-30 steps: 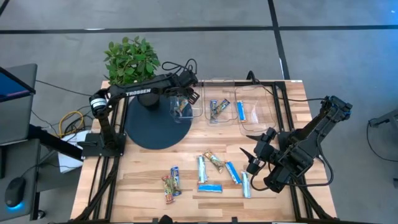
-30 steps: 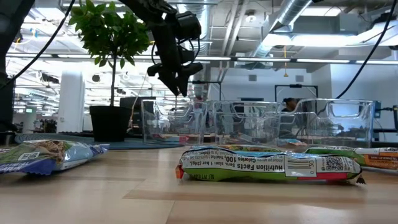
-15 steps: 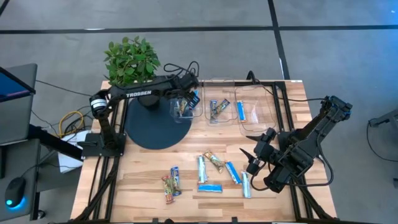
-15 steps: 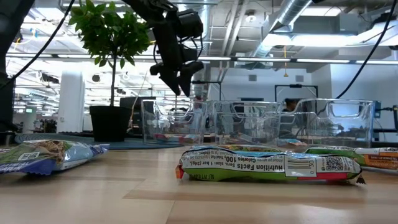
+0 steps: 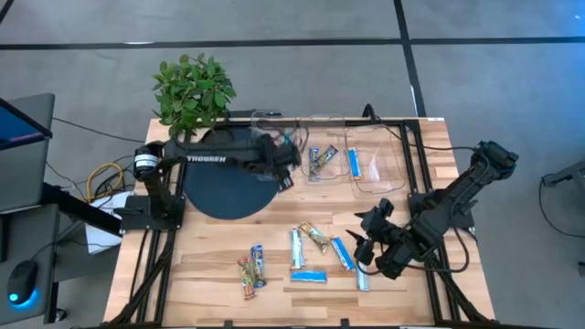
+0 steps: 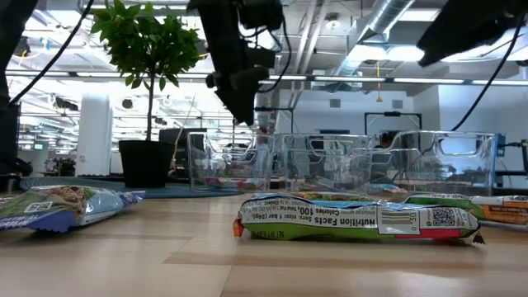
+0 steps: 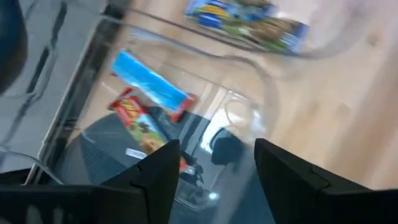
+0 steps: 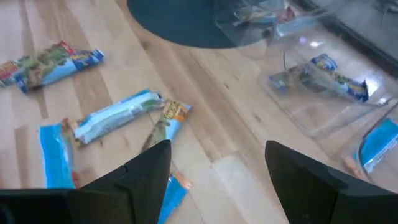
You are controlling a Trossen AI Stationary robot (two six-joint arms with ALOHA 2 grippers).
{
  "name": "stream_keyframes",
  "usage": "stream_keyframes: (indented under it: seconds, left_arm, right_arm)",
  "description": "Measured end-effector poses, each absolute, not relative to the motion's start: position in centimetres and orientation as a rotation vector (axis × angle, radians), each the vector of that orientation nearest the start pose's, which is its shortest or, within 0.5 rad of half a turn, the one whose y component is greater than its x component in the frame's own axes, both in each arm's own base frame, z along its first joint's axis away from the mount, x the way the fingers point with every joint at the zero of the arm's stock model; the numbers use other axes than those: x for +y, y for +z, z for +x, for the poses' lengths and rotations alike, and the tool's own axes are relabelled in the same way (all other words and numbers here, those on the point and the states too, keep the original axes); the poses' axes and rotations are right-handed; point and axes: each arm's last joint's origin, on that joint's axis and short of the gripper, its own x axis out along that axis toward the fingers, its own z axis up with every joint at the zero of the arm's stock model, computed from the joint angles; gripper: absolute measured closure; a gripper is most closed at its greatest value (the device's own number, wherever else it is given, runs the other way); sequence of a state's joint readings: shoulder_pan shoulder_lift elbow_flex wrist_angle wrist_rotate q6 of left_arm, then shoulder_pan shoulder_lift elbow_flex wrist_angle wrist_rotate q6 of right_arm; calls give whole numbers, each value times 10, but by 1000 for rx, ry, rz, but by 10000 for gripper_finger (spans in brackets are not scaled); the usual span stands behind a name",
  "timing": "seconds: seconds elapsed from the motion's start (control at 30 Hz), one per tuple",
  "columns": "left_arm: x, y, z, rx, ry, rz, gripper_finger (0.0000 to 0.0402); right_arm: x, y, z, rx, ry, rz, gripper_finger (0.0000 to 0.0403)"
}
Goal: Pick and place Granola Bars by type
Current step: Put the yellow granola bar into the right transparent bin
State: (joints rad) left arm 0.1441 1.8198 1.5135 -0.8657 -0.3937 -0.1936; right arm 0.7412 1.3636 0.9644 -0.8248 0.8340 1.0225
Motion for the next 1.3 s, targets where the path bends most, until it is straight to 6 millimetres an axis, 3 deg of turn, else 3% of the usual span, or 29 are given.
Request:
stream_keyframes:
  seconds: [0.27, 0.47, 0.6, 0.8, 0.97, 1.1, 1.3]
  left_arm:
    - [-30, 245, 362, 1161, 478, 189, 200]
    - [-97, 221, 339, 1125, 460, 299, 200]
    - [-125, 203, 318, 1061, 531, 347, 200]
    - [-152, 187, 293, 964, 595, 325, 200]
    - [-164, 182, 282, 886, 624, 332, 200]
    - [-167, 179, 277, 860, 636, 329, 200]
    - [-167, 178, 275, 851, 649, 320, 200]
  right_arm:
    - [148, 226, 198, 660, -469, 130, 148]
    - [156, 210, 210, 709, -428, 121, 148]
    - [161, 188, 221, 811, -407, 133, 148]
    - [162, 158, 234, 935, -469, 250, 148]
    - [162, 142, 243, 1037, -505, 323, 148]
    - [167, 137, 251, 1092, -481, 342, 148]
    - [170, 146, 255, 1083, -460, 369, 148]
